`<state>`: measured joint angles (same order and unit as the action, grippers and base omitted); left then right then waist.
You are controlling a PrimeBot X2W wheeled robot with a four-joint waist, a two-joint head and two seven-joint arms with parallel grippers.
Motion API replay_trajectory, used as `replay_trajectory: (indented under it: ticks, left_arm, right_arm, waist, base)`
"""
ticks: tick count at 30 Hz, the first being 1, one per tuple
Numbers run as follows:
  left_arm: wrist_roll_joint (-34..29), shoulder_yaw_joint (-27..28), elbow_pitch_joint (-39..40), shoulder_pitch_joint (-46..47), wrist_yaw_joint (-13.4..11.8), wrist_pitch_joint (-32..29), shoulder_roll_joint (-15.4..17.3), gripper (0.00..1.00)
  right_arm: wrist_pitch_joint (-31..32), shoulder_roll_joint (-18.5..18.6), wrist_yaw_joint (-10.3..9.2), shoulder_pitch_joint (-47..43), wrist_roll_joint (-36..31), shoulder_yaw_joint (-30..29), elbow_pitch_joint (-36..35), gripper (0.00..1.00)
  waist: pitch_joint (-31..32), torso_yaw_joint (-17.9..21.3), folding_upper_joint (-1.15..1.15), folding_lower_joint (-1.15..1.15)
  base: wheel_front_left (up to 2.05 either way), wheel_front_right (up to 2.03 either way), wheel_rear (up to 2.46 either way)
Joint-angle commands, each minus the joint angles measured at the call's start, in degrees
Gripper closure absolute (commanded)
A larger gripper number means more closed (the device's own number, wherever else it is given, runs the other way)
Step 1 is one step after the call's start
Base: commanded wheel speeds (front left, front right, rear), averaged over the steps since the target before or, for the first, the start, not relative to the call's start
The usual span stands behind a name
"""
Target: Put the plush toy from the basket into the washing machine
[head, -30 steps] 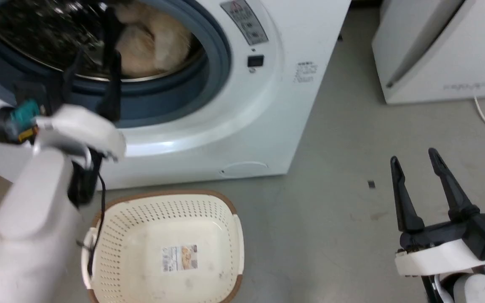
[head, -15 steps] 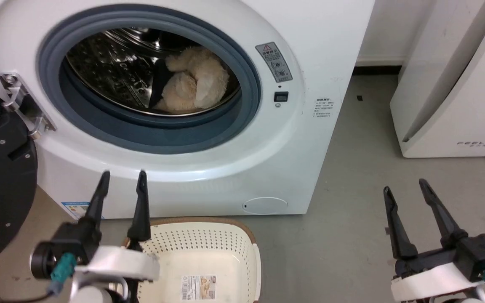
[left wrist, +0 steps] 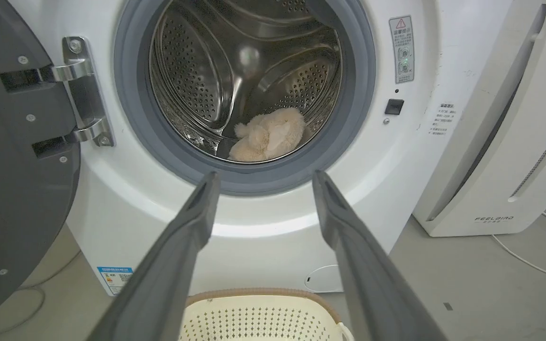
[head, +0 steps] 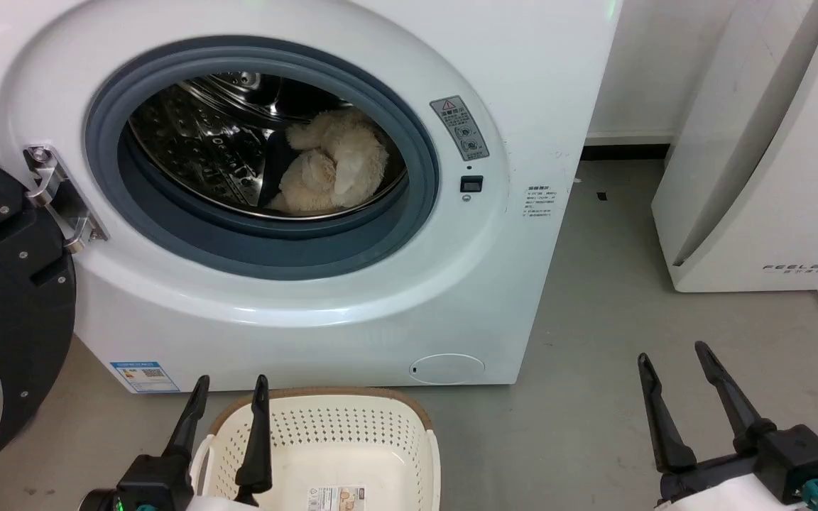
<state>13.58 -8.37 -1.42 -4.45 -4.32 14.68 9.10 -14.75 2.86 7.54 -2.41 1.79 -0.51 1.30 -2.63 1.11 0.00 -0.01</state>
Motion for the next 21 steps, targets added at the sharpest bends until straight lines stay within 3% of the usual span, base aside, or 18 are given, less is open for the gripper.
replay_trajectory:
  ticks: [1,6,7,21]
  left_arm:
    - [-0.5,0.5,-0.2,-0.7,0.5,0.3,-0.6,0.0]
    - [-1.3,1.4,-0.4,-1.2,1.9,0.3,-1.7,0.0]
    - [-1.0,1.4,-0.3,-0.4,2.0,0.0,-1.6,1.0]
    - [-1.9,2.0,-0.1,0.0,2.2,-1.3,-1.9,1.0]
  right_arm:
    - [-0.3,0.0,-0.05,-0.7,0.4,0.1,0.1,0.0]
    - [-0.3,0.0,-0.05,-0.9,0.6,0.2,0.2,0.0]
    - [0.0,0.0,0.0,0.0,0.3,0.2,0.0,1.0]
    - [1.3,0.0,0.0,0.2,0.1,0.2,-0.1,1.0]
  waist:
    - [0.1,0.0,0.0,0.01]
    - [0.1,0.0,0.0,0.01]
    - [0.1,0.0,0.0,0.01]
    - [0.4,-0.1,0.0,0.01]
  base:
    - [0.0,0.0,0.0]
    - [0.0,0.0,0.0]
    - [0.0,0.0,0.0]
    - [0.0,0.0,0.0]
